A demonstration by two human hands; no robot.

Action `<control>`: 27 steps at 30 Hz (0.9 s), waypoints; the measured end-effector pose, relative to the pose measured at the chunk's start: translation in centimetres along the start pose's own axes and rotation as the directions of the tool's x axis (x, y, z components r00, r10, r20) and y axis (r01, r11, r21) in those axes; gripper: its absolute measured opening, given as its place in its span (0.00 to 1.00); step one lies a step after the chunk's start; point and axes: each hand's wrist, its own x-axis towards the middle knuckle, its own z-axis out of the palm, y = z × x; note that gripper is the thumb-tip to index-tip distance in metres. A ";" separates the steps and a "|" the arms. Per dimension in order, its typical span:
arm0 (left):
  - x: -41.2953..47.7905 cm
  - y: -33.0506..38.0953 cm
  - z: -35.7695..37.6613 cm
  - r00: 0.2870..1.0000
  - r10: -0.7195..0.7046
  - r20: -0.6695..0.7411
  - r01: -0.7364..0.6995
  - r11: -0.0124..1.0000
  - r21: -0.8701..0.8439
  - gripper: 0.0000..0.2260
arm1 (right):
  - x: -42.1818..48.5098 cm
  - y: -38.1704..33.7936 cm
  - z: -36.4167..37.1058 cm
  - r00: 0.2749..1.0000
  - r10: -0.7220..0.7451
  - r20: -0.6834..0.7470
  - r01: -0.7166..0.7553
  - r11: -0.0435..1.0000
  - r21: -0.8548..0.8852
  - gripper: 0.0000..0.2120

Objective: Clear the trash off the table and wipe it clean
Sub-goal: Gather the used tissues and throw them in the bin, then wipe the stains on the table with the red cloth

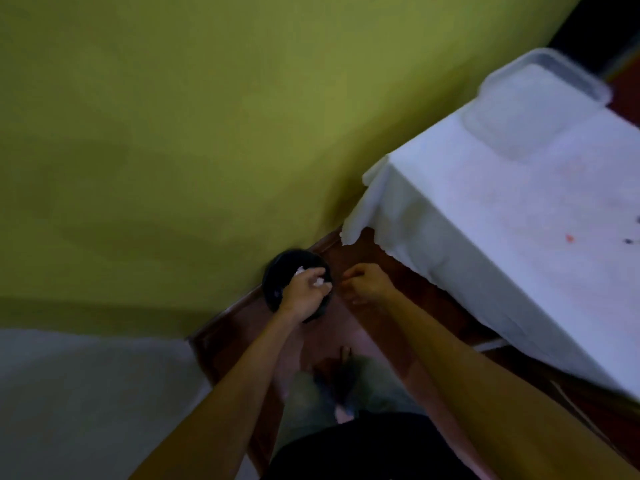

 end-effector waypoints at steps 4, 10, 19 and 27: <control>-1.7 5.5 1.8 0.987 0.121 0.101 -0.128 0.990 0.058 0.20 | -4.7 -0.7 -4.4 0.999 -0.012 -0.038 0.015 0.997 0.070 0.05; -2.4 13.0 6.9 0.950 0.252 0.182 -0.280 0.948 0.151 0.19 | -7.9 1.6 -12.5 0.964 0.023 -0.265 0.085 0.917 0.390 0.12; -3.9 20.8 20.2 0.890 0.364 0.273 -0.426 0.878 0.217 0.15 | -13.4 10.3 -24.5 0.877 0.082 -0.473 0.217 0.811 0.543 0.11; -6.5 24.1 34.3 0.816 0.415 0.402 -0.518 0.835 0.189 0.13 | -18.1 19.6 -32.8 0.793 0.219 -0.568 0.234 0.752 0.617 0.11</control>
